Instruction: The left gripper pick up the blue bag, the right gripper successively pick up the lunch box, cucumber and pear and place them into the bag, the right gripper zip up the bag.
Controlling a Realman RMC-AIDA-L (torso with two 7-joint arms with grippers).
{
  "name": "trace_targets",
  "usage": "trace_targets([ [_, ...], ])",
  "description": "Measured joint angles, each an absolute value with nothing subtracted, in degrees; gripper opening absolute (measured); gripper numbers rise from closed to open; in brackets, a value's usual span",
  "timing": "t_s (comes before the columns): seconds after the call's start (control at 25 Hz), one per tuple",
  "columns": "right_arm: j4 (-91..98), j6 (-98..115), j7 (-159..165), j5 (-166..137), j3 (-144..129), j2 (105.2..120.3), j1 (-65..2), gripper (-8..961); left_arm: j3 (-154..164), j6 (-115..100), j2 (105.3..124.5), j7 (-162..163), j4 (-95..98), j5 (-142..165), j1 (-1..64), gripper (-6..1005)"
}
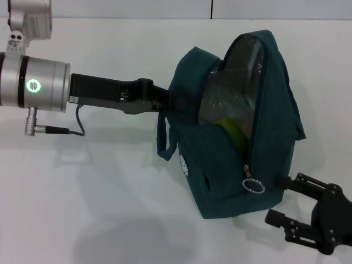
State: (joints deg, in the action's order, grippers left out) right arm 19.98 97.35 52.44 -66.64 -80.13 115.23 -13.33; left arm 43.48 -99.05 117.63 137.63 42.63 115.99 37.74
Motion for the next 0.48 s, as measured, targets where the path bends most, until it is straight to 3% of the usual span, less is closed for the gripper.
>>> trace_targets([
  [0.48,19.95,94.56,52.97,-66.48,-83.9,115.53,-16.38,730,43.51,-99.05,117.68,137.41,42.62,115.85,37.67,38],
])
